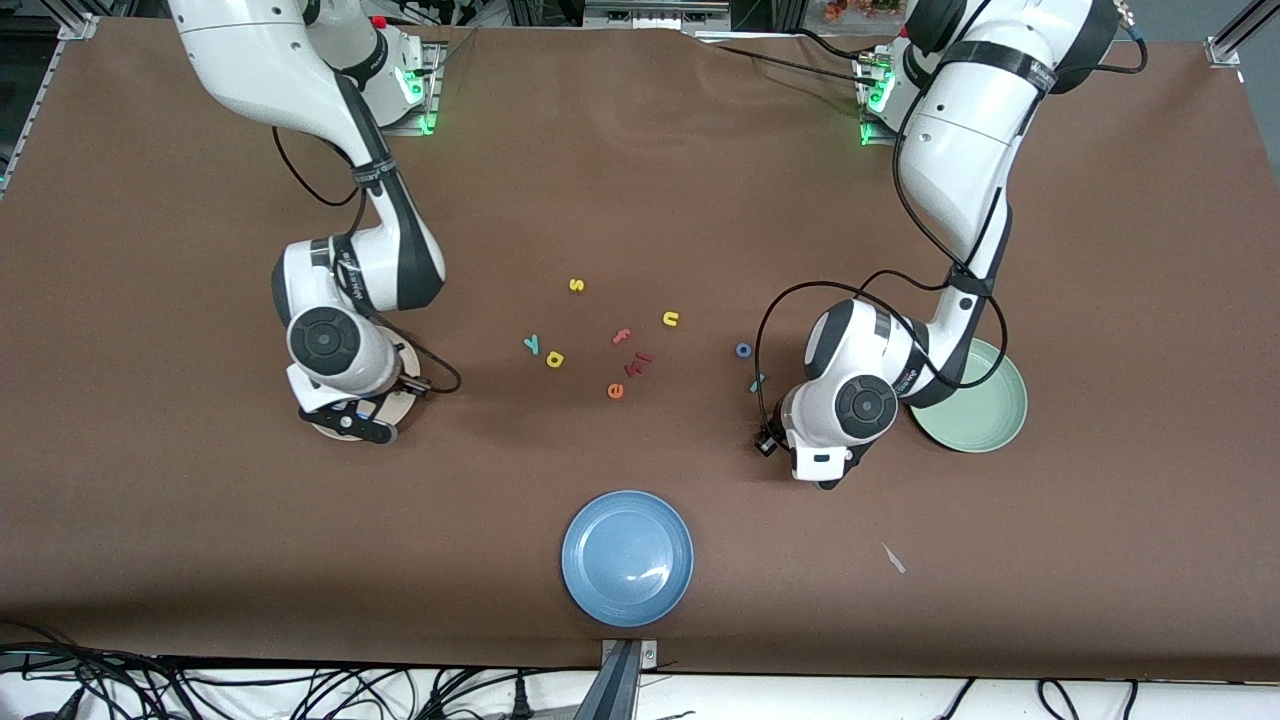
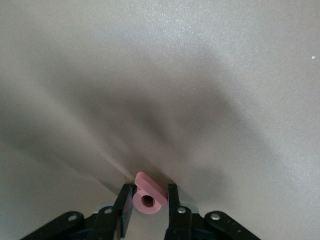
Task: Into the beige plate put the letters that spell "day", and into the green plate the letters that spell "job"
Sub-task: 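Drop the green b on the cream plate while the left carries p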
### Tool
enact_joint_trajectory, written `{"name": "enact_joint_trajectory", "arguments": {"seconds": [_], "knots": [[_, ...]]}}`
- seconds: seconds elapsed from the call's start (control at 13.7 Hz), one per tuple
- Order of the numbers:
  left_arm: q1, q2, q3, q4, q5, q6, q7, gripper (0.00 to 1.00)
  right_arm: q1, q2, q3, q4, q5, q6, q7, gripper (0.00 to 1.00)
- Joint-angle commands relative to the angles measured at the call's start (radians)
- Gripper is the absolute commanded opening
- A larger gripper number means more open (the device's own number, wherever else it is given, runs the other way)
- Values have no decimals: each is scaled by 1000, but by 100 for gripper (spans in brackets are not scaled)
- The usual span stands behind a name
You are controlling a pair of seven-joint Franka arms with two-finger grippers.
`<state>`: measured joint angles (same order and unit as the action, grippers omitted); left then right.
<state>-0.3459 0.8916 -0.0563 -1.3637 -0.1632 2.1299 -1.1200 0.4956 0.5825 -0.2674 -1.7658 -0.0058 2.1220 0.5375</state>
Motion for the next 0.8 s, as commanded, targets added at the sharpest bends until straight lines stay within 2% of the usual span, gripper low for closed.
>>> {"name": "enact_joint_trajectory", "arguments": {"seconds": [0.0,0.15,0.22,0.29,0.36,0.58,0.73], "knots": [[1,-11,6,-17,-32,1,0,7,-5,-27,-9,-82,23,44,-53,20],[11,-29,6,-15,-32,-5,9,1,-22,-30,-9,-154,35,119,-77,22],[25,-57,7,-15,-29,-36,17,1,-22,-30,-9,-170,50,127,-77,31],[50,-89,7,-6,-21,-100,43,1,-22,-33,-9,-166,55,118,-76,68],[71,-132,7,-9,-21,-172,95,1,-22,-44,-9,-164,59,116,-76,100],[195,-220,13,-17,-9,-405,308,1,-17,-73,-1,-118,61,53,-64,100],[284,-240,12,-20,78,-522,452,1,-15,-72,26,-49,61,-25,13,100]]}}
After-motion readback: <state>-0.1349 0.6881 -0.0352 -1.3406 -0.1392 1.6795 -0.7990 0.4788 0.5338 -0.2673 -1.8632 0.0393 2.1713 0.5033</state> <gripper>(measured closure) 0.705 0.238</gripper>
